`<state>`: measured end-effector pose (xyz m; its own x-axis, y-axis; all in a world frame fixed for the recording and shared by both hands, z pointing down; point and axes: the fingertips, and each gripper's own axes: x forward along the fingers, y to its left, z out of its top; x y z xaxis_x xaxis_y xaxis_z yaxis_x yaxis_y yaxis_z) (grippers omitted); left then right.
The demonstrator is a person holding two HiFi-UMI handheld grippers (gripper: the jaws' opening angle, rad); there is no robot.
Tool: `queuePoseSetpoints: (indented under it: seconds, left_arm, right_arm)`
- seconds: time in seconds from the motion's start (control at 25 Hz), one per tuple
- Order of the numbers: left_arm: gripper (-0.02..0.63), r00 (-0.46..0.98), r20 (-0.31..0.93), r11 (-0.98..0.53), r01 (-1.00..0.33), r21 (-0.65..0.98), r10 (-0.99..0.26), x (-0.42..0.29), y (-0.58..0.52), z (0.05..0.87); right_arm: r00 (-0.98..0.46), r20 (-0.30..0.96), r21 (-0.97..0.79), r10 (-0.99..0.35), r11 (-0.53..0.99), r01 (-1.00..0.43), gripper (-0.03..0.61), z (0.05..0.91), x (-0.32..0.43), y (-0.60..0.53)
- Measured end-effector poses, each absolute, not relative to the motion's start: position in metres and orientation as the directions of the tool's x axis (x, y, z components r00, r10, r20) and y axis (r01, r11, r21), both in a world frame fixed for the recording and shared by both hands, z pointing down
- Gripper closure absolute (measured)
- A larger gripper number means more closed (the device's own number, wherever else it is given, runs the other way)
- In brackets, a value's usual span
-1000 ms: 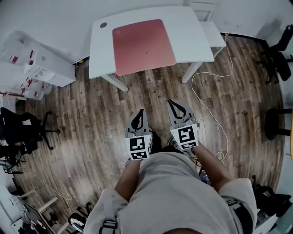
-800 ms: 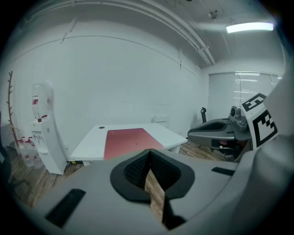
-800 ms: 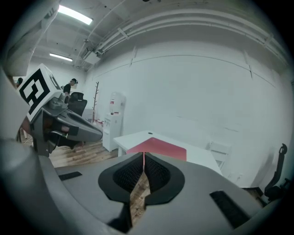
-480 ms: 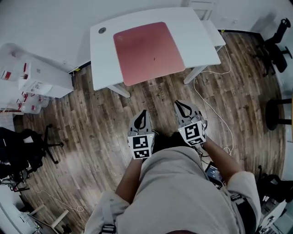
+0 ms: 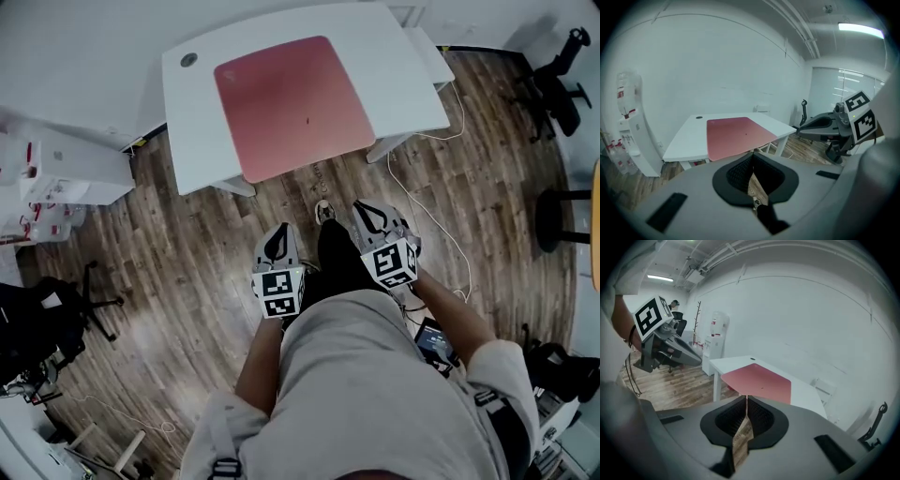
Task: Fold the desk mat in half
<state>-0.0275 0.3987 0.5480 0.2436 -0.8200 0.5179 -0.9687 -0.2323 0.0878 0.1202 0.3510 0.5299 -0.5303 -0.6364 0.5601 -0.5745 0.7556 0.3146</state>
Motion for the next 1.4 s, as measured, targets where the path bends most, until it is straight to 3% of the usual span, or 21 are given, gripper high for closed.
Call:
queuePoseSetpoints:
  seconds: [0.24, 0.52, 0.64, 0.72, 0.8, 0.88, 0.96, 1.16, 1.4]
  left_arm:
    - [0.601, 0.288, 0.581, -0.304, -0.95, 0.073, -0.761, -0.025, 0.366, 0.577]
    - [0.601, 0.217, 0.689, -0.267, -0.963, 0.036, -0.692, -0.04, 0.329, 0.626]
    - [0.601, 0.131, 0.733, -0.271, -0.96, -0.075, -0.667, -0.05, 0.323, 0.649]
    - [0.6, 0.033, 0.75, -0.323, -0.914, -0.245, -0.661, -0.061, 0.319, 0.659]
    - [0.577, -0.054, 0.75, -0.394, -0.825, -0.406, -0.659, -0.071, 0.312, 0.669]
    - [0.498, -0.1, 0.75, -0.449, -0.747, -0.49, -0.653, -0.078, 0.306, 0.677]
    - [0.459, -0.123, 0.758, -0.487, -0.697, -0.525, -0.641, -0.081, 0.3, 0.679]
    - [0.425, -0.156, 0.764, -0.573, -0.573, -0.586, -0.626, -0.078, 0.293, 0.691]
    - [0.425, -0.194, 0.718, -0.589, -0.451, -0.671, -0.669, -0.087, 0.273, 0.709]
  right_arm:
    - [-0.503, 0.581, 0.48, -0.64, 0.768, -0.424, 0.537, 0.563, 0.135, 0.304]
    - [-0.472, 0.63, 0.541, -0.617, 0.785, -0.303, 0.535, 0.608, 0.149, 0.247]
    - [-0.435, 0.638, 0.591, -0.635, 0.766, -0.252, 0.535, 0.62, 0.156, 0.229]
    - [-0.405, 0.65, 0.622, -0.643, 0.756, -0.202, 0.52, 0.63, 0.161, 0.221]
    - [-0.369, 0.667, 0.648, -0.647, 0.748, -0.143, 0.41, 0.644, 0.167, 0.212]
    - [-0.335, 0.675, 0.666, -0.657, 0.739, -0.107, 0.408, 0.657, 0.173, 0.203]
    - [-0.311, 0.684, 0.675, -0.661, 0.734, -0.075, 0.408, 0.666, 0.179, 0.195]
    - [-0.303, 0.682, 0.714, -0.666, 0.696, 0.077, 0.408, 0.686, 0.185, 0.188]
    - [-0.276, 0.685, 0.713, -0.674, 0.698, 0.063, 0.41, 0.697, 0.189, 0.173]
